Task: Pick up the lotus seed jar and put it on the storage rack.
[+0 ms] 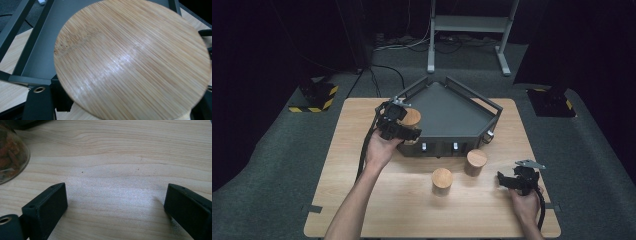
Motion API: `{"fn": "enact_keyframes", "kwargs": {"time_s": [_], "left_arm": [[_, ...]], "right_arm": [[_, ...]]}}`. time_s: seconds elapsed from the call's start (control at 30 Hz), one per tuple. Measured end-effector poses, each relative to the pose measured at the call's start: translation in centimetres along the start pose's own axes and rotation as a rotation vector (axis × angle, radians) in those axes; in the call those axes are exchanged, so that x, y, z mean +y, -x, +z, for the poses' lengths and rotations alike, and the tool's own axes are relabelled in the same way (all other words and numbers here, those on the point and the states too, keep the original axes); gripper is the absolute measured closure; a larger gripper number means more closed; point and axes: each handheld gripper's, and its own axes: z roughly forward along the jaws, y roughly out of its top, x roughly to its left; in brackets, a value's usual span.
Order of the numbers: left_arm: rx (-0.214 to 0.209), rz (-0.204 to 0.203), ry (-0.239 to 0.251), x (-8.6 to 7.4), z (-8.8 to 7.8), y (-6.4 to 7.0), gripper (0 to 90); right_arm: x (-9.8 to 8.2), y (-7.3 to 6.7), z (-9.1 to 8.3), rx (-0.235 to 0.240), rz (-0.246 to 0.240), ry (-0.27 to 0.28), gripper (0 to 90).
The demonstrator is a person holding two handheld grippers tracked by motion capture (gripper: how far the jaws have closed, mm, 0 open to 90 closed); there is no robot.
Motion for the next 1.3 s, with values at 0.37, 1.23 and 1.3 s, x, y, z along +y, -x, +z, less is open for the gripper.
{"fn": "enact_keyframes", "kwargs": {"time_s": [0.37,1.23,1.3], "left_arm": [[0.038,-0.036,-0.001,1.7,1.9,-0.3,25.4],[0.134,-0.122,-0.008,2.6,7.8,-0.7,25.3],[0.135,-0.127,-0.006,2.6,8.0,-0.7,25.3]], "right_arm": [[0.0,0.0,0.0,0.0,0.0,0.0,4.1],[0.0,0.0,0.0,0.001,-0.002,0.001,4.6],[0.0,0.0,0.0,0.001,-0.002,0.001,4.6]]}}
